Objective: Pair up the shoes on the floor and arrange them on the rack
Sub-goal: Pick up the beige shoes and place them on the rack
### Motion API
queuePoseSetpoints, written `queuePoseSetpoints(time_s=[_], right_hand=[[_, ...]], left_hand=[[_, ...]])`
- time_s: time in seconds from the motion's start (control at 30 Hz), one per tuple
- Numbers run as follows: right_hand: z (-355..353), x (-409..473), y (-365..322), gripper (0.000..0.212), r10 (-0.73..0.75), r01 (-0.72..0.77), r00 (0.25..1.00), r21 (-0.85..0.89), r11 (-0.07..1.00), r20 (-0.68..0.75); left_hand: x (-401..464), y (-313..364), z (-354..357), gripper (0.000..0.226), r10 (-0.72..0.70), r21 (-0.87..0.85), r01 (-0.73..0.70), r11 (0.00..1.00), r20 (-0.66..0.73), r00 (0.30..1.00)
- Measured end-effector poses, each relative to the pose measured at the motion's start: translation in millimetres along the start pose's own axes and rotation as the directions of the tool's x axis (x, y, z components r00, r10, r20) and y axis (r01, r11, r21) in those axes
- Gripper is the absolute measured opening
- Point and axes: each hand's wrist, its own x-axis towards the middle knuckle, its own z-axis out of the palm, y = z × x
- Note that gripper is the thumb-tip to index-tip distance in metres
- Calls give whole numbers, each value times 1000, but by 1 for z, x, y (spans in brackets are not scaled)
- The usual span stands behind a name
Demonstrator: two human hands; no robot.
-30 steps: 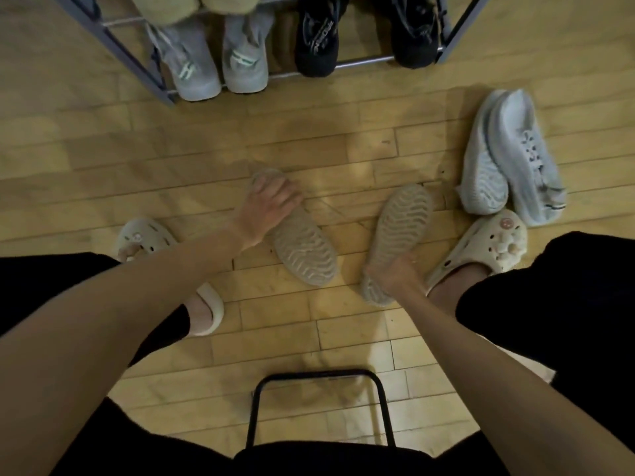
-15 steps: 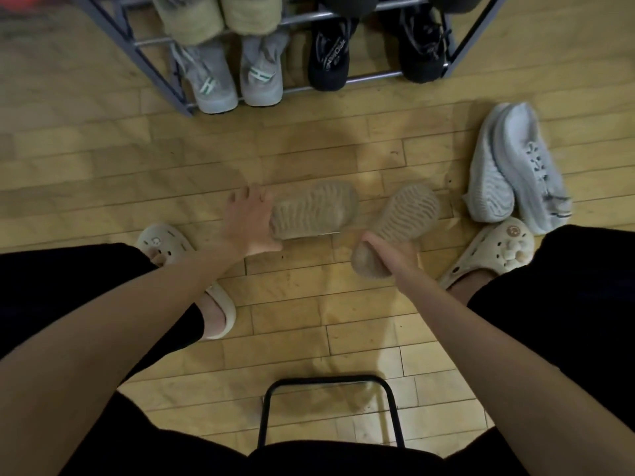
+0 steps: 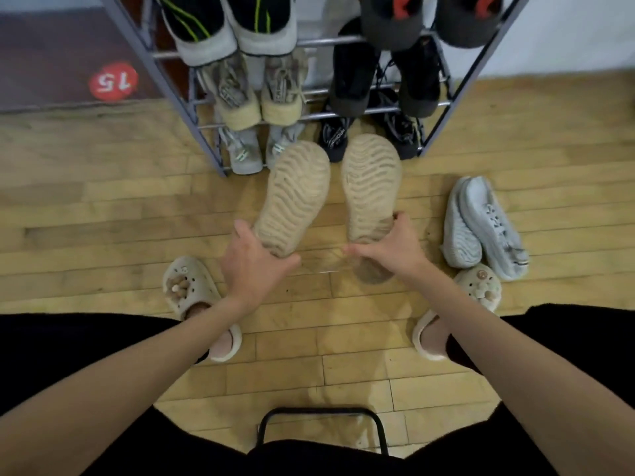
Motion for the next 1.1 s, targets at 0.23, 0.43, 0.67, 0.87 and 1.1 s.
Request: queuePoseSetpoints(time_s=[0.23, 0.43, 0.67, 0.87, 1.1], right_hand=[[-35, -30, -16, 63, 115, -290, 948, 657, 696, 297], [-53, -40, -41, 24, -91, -333, 869, 711, 619, 487], [-24, -15, -28, 32, 321, -289, 944, 668, 686, 78], [49, -18, 6, 22, 249, -252, 959, 4, 968, 138], [62, 8, 20, 37, 130, 118, 948, -700, 704, 291]], left_hand=[[-23, 20, -39, 77, 0, -161, -10, 987, -66, 998], [-13, 36, -80, 65, -41, -517, 181, 837, 270, 962], [-6, 37, -92, 63, -66, -696, 493, 522, 543, 837], [-19, 3, -72, 24, -156, -644, 655, 395, 656, 739], [-15, -44, -51, 35, -269, -594, 746, 303, 697, 664]])
